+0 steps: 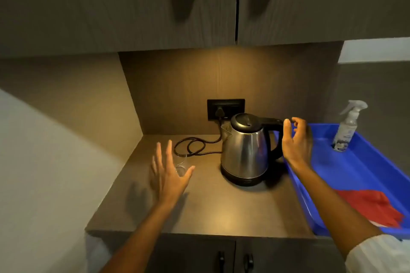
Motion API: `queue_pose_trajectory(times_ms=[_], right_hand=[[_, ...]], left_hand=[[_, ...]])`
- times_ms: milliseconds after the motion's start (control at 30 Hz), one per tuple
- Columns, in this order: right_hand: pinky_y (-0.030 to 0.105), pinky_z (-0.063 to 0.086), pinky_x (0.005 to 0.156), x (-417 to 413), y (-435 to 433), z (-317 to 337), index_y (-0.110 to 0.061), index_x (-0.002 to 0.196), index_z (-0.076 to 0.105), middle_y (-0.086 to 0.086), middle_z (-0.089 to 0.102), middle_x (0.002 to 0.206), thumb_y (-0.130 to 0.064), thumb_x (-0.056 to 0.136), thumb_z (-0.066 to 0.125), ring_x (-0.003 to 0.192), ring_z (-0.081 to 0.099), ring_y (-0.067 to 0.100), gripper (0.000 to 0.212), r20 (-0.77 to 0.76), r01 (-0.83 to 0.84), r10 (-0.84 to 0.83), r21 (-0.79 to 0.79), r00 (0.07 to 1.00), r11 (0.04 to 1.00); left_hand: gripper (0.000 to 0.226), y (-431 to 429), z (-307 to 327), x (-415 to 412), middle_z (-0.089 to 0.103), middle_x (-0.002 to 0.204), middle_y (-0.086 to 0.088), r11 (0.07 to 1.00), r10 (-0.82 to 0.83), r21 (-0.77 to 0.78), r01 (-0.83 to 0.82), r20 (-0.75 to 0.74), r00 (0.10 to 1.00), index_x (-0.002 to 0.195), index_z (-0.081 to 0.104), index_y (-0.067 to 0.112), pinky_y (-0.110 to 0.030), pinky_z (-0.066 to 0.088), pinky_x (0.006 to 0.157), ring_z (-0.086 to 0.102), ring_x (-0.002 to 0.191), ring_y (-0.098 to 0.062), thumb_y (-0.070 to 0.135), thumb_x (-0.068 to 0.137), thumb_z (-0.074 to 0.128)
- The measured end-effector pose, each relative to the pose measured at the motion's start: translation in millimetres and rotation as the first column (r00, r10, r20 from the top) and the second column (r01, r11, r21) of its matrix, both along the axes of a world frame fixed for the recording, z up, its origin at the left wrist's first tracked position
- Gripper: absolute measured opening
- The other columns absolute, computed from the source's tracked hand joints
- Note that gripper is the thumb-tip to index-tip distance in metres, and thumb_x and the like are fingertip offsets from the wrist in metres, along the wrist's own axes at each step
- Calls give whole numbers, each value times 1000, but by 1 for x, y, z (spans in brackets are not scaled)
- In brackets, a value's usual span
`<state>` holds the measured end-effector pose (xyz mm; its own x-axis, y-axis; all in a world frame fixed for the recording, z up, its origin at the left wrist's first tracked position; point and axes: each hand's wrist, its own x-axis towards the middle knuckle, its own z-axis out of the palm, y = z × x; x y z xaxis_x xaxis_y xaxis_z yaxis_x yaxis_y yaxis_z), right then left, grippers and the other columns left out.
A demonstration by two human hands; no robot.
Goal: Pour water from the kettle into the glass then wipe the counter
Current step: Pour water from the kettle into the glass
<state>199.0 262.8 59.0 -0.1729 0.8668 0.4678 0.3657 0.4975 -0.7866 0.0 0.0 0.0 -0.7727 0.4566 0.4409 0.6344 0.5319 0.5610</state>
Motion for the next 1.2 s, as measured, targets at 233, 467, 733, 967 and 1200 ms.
queue_pose_trajectory(times_ms=[233,467,733,967,1200], right_hand=[[41,44,81,-35,27,-3,-12,94,64,16,69,102,-76,87,25,100,60,37,75,-203,-92,21,-350,979,932],[32,38,57,-47,42,0,-13,69,56,6,55,70,-72,75,46,73,53,25,60,-299,-114,-26,-440,954,891],[29,30,50,-81,27,40,-12,52,51,3,44,50,-55,83,44,50,43,18,53,-140,-165,137,-217,981,962],[31,34,49,-118,6,69,2,48,53,11,44,48,-46,87,45,47,43,25,62,38,-239,238,9,970,971],[26,35,49,-146,-18,83,-10,42,47,3,40,43,-48,84,43,43,44,22,58,234,-322,277,182,932,929]], left_hand=[[109,-4,-23,-27,42,152,-5,972,-55,223,-69,505,861,153,17,29,-49,39,110,40,139,-28,34,68,85],[94,-1,-35,-44,52,144,-7,971,-98,234,-40,551,829,147,35,19,-44,46,105,51,129,-26,29,69,86],[98,-4,-34,-45,54,143,-8,972,-106,234,-28,539,836,148,34,20,-48,50,103,53,128,-26,33,66,87],[100,-6,-31,-41,52,145,-8,962,-131,270,-28,553,823,148,34,21,-48,49,103,53,129,-26,35,65,87],[101,-7,-30,-42,53,144,-4,967,-116,252,-38,567,816,148,34,25,-46,49,104,53,129,-23,36,64,88]])
